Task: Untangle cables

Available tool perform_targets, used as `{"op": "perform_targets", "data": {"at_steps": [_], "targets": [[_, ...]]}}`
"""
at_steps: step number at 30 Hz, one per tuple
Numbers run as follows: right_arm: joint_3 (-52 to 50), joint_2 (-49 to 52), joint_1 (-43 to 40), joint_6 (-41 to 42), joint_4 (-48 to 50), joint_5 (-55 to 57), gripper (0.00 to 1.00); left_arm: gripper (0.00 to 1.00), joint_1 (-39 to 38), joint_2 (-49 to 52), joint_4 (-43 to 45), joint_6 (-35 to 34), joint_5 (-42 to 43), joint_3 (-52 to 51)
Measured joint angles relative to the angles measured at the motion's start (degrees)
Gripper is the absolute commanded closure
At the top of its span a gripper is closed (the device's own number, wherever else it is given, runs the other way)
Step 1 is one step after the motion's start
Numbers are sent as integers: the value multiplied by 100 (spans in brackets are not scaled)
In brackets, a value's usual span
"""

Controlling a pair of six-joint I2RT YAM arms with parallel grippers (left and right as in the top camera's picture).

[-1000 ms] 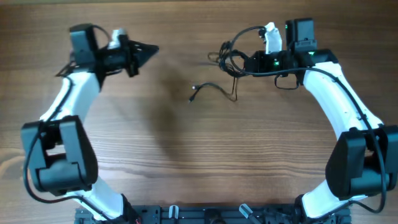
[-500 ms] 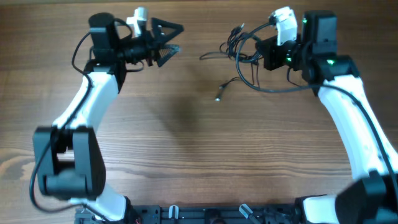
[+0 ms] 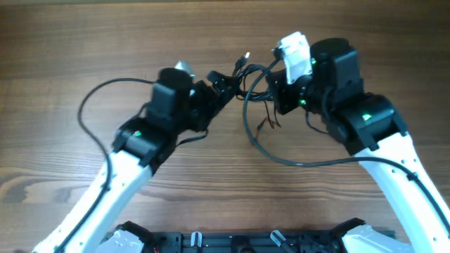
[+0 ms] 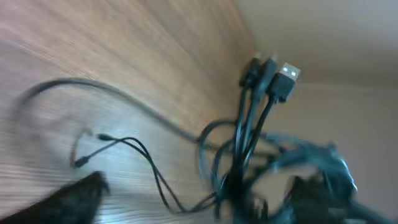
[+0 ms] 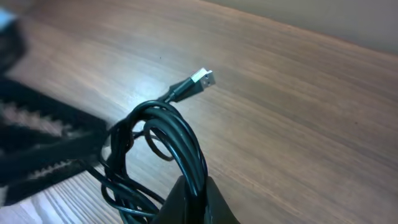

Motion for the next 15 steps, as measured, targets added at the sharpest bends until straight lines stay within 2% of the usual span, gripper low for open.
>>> {"op": "perform_targets", "data": {"at_steps": [1,6,10,14,15], "targets": [[0,0,129,17,2,131,95,96,-57,164,173,-192,-55,2],[-7,0,348,350,-201,1049,95,96,-26,616,48,-732,-120,4],[-11,7,365,605,-227,1696,95,96,612,-221,-723,-697,-101,2],[-11,87,334,756,-227,2028,95,96,1268,-1222,-1294,-667,-599,-7],[-11,151,334,817,-229,2061,95,78,1357,-1473,-1506,-664,-793,-4]]}}
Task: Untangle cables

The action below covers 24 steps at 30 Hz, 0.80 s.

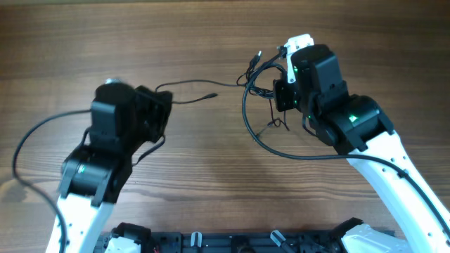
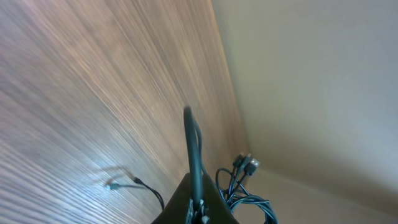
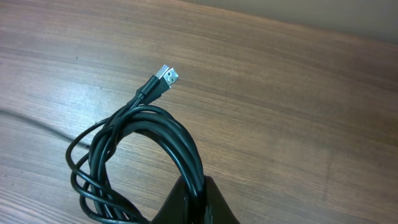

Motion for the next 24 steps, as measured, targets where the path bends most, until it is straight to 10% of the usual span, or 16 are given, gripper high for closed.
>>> {"op": "perform_targets", "data": {"at_steps": [2,6,19,21,24], "targets": [[0,11,0,39,26,15,95,10,17,-192,-286,0,-201,13],[0,15,-2,129,92,15,95,2,22,190,-13,68,98,-13],[0,17,0,275,109,-535,96,60,-1329,2949,3235,-704,831,-26],[0,17,0,273,107,-568,96,96,-1329,3136,3379,-962,903,-26],[0,17,0,273,103,-562,95,96,-1329,3145,3471,-1147,981,-26]]}}
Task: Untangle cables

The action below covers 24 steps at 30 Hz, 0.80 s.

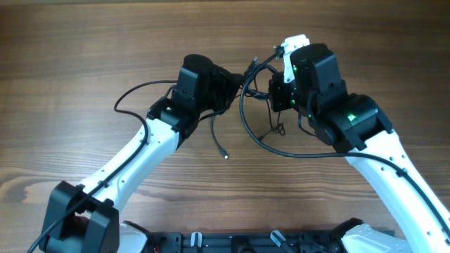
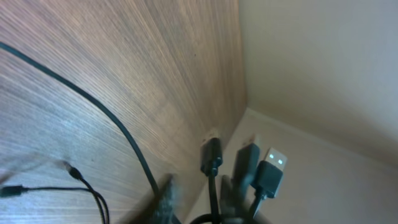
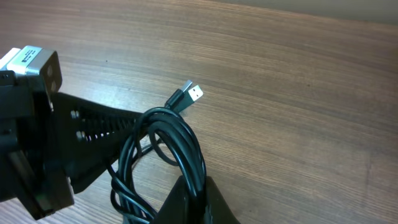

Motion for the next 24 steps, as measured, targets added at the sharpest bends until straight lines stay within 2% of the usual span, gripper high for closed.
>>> {"op": "perform_targets", "data": {"at_steps": [2,5,9,11,12,13,14,15,20,23,24], "targets": [[0,0,0,28,-46,153,95,96,31,0,0,35,116,0],[0,2,-39,197,-122,378,96,96,494,-177,-350,756,1108,2],[0,11,-57,262,-50,221,95,96,1429,-979,-452,1687,2481,2],[0,11,9,280,11,28,95,93,1768,-1300,-527,2000,2907,2],[0,11,31,280,26,-57,95,87,1910,-1394,-632,2107,3036,2],[0,11,20,282,-35,87,95,70,2022,-1425,-723,2159,3047,2],[0,9,-83,284,-118,256,95,60,2201,-1440,-811,2223,3018,2],[0,11,-192,306,-127,437,95,42,2426,-1440,-896,2264,2959,0],[0,11,-227,367,-129,647,96,40,2212,-1440,-953,2332,2894,0],[0,11,-227,387,-129,636,96,40,1473,-1421,-949,2122,2376,0],[0,11,-227,387,-129,619,95,46,1193,-1368,-949,1945,2133,0]]}}
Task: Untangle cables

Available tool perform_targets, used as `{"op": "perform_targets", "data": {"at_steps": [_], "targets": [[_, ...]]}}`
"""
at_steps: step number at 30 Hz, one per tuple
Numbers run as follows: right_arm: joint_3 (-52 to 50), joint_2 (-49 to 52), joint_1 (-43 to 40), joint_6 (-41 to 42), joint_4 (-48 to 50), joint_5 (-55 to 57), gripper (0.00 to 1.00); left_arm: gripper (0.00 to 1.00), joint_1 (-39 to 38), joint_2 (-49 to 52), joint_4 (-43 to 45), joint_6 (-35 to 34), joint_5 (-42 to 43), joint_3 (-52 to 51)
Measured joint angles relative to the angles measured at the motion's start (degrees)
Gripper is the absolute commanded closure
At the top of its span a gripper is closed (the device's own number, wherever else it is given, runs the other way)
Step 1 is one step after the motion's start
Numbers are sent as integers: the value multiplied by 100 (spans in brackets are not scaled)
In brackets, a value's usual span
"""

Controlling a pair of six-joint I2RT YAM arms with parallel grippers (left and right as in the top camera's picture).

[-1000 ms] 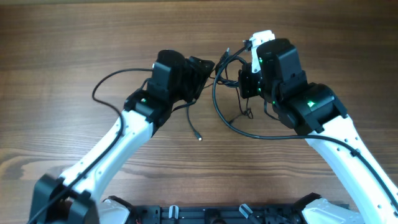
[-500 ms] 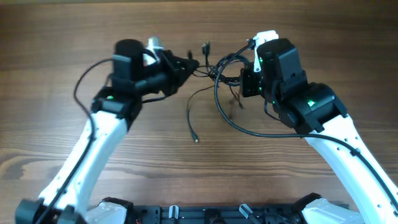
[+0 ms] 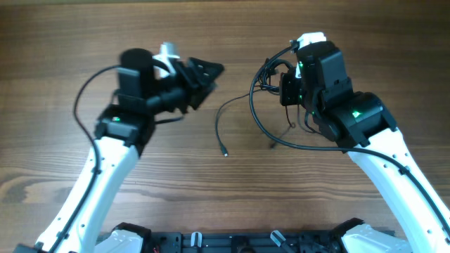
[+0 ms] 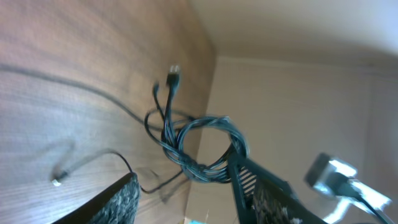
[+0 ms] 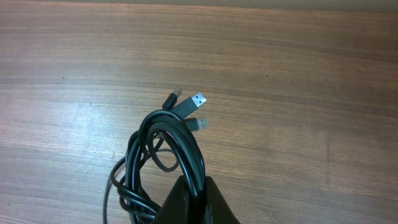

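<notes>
A tangle of black cables [image 5: 163, 143] hangs from my right gripper [image 5: 193, 186], which is shut on it; USB plugs [image 5: 194, 100] stick out at its top. From above, the bundle [image 3: 267, 76] is at the right gripper [image 3: 285, 88], and one long loop [image 3: 264, 133] sags onto the table. A thin loose cable [image 3: 219, 123] lies on the wood between the arms. My left gripper [image 3: 209, 83] stands wide open to the left of the bundle, holding nothing. Its wrist view shows the bundle [image 4: 202, 146] ahead, beyond the spread fingers [image 4: 121, 199].
The brown wooden table [image 3: 225, 204] runs under both arms. A black supply cable [image 3: 88, 88] arcs beside the left arm. The far table edge and a pale wall [image 4: 292, 37] show in the left wrist view.
My left gripper was pressed up against the bundle beside the right gripper; now it is back to the left, wide open and apart from it. The right gripper has shifted slightly right, still shut on the bundle.
First my left gripper was at the bundle held by the right. Then it was far left, shut on a thin cable drawn out of the tangle. Then it was back at the bundle, with that thin cable lying on the table. Now it is off to the left, open.
</notes>
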Motion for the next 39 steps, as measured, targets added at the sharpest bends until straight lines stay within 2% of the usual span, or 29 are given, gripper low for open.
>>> {"op": "perform_targets", "data": {"at_steps": [1,4,7,8,9,11,15,16,17,18,22,23,26,29,35,39], "targets": [[0,0,0,0,0,-2,95,50,-219,72,7,-190,-258,2],[0,0,0,0,-4,-2,95,51,-890,544,70,-1180,-863,0],[0,0,0,2,-35,-4,95,54,-1246,1423,796,-2096,-1239,0],[0,0,0,2,-44,-2,95,70,-1259,1613,1023,-2319,-1263,-2],[0,0,0,2,-55,-4,95,76,-1259,1867,1327,-2653,-1303,-2],[0,0,0,2,-55,-4,95,78,-1259,1943,1620,-2894,-1333,-13],[0,0,0,2,-61,-2,95,69,-1259,1943,1746,-3029,-1126,-11],[0,0,0,2,-61,-2,95,71,-1259,1943,1746,-3058,-1016,-11],[0,0,0,2,-61,-2,96,85,-1259,1943,1744,-3058,-839,-11],[0,0,0,2,-61,-2,95,93,-1257,1943,1744,-3062,-619,-11],[0,0,0,2,-63,-2,96,89,-1110,1943,1746,-3095,4,-11],[0,0,0,2,-63,-4,95,96,-1069,1943,1746,-3095,85,-11],[0,0,0,2,-66,-2,95,96,-1036,1943,1757,-3093,184,-11],[0,0,0,31,-120,136,95,96,-920,1941,2028,-2643,442,-15],[0,4,74,133,-197,105,96,96,647,1390,2907,-2520,918,-22],[0,131,26,280,-258,219,96,96,1458,892,3025,-2575,988,-20]]}}
